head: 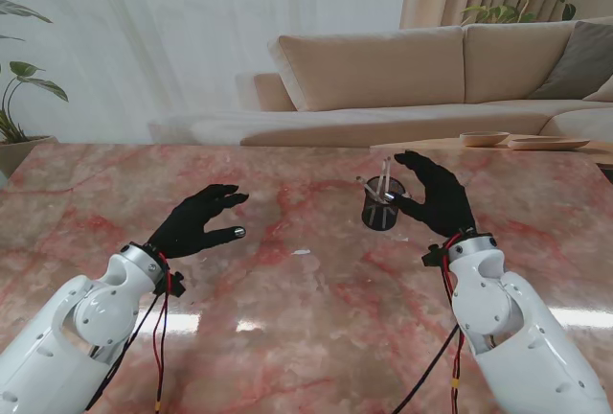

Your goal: Insert makeup brushes into the holder

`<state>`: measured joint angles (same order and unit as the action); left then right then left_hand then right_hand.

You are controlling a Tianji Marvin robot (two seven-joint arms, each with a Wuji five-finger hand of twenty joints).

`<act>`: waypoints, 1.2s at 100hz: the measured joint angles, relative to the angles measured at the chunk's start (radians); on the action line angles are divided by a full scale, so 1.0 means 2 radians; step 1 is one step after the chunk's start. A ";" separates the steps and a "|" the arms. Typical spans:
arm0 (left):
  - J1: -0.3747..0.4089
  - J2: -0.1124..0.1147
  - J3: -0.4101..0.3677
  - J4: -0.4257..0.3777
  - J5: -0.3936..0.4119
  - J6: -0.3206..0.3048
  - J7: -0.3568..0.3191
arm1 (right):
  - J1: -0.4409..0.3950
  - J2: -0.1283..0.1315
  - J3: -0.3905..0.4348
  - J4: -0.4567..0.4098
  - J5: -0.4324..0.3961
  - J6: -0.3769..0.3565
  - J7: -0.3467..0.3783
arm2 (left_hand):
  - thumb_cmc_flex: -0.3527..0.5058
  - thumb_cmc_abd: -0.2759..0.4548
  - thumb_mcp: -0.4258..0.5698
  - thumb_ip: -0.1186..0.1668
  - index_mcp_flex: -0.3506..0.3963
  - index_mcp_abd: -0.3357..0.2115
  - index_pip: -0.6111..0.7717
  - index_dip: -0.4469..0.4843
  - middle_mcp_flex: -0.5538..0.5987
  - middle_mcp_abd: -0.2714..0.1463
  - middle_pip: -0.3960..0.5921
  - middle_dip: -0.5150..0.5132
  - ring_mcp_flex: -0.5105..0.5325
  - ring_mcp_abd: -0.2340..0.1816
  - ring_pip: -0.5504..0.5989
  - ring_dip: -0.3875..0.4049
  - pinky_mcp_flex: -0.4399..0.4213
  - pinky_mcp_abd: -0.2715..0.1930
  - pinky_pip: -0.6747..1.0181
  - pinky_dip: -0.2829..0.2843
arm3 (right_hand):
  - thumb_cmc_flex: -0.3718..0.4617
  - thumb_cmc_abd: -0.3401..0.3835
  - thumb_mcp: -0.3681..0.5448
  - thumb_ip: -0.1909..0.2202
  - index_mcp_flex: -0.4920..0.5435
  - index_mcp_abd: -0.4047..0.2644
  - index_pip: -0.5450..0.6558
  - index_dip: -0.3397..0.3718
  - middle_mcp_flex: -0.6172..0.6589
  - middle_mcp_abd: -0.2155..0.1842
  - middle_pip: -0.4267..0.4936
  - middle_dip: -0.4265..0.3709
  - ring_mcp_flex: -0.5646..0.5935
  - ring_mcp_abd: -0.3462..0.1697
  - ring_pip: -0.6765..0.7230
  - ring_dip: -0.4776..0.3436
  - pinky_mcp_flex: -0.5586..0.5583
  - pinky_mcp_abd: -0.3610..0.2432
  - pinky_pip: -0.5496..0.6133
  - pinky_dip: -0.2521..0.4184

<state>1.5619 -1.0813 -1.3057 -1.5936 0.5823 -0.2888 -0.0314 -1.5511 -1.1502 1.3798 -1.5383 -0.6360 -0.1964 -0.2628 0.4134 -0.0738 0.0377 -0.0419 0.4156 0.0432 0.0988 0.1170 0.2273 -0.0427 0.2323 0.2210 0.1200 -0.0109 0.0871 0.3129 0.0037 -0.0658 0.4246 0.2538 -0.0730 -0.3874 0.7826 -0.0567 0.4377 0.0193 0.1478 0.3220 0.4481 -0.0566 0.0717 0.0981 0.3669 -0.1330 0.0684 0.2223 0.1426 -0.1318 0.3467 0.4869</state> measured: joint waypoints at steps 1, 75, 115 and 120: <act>0.000 0.000 0.001 -0.001 0.000 0.000 0.001 | -0.002 0.001 0.000 -0.003 -0.003 -0.001 0.003 | 0.000 0.000 0.000 0.000 0.000 0.000 0.000 -0.001 0.000 0.000 0.000 0.000 0.000 0.000 0.000 0.000 0.000 0.000 0.003 0.000 | -0.003 0.005 -0.002 0.005 0.000 0.000 0.000 0.000 0.000 0.001 0.000 0.000 0.000 0.000 0.000 0.000 0.000 0.000 0.000 0.000; 0.045 -0.013 0.023 -0.061 -0.026 0.006 0.034 | -0.066 0.015 -0.050 -0.057 -0.025 -0.047 0.016 | 0.000 0.021 -0.005 0.015 0.000 0.019 0.000 -0.004 0.000 0.014 0.000 -0.001 0.002 0.000 0.011 -0.006 0.000 0.000 0.042 0.013 | -0.021 0.064 -0.022 0.070 -0.006 0.024 -0.013 0.007 0.000 0.023 -0.006 -0.005 0.000 0.017 -0.001 -0.015 0.006 0.002 0.020 -0.057; 0.062 -0.013 0.014 -0.074 -0.023 0.010 0.033 | -0.075 0.012 -0.047 -0.064 -0.024 -0.052 0.010 | 0.000 0.021 -0.005 0.015 0.000 0.019 0.000 -0.004 0.000 0.017 0.000 -0.001 0.002 0.000 0.011 -0.006 0.000 0.000 0.042 0.013 | -0.021 0.064 -0.022 0.060 -0.006 0.024 -0.013 0.008 0.000 0.023 -0.007 -0.006 0.001 0.017 -0.001 -0.015 0.011 0.002 0.026 -0.057; 0.063 -0.013 0.013 -0.075 -0.023 0.010 0.033 | -0.075 0.012 -0.046 -0.064 -0.023 -0.052 0.009 | 0.000 0.021 -0.005 0.015 0.000 0.019 0.000 -0.004 0.000 0.017 0.000 -0.001 0.002 0.000 0.011 -0.006 0.000 0.000 0.042 0.013 | -0.021 0.064 -0.022 0.060 -0.006 0.024 -0.013 0.008 0.001 0.023 -0.007 -0.006 0.001 0.017 -0.001 -0.015 0.012 0.002 0.026 -0.057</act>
<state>1.6886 -1.1080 -1.2788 -1.7434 0.5372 -0.2679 0.0350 -1.7004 -1.1257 1.2873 -1.6668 -0.6821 -0.3009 -0.2444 0.4130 -0.0312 0.0275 -0.0121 0.4158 0.0812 0.0985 0.1085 0.2273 -0.0090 0.2324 0.2188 0.1249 -0.0108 0.1094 0.3006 0.0029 -0.0659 0.5080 0.2802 -0.1148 -0.2592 0.7390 0.0631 0.4258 0.0673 0.1217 0.3370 0.4498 -0.0098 0.0583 0.0852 0.3680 -0.0988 0.0673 0.1925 0.1657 -0.1280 0.3985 0.3722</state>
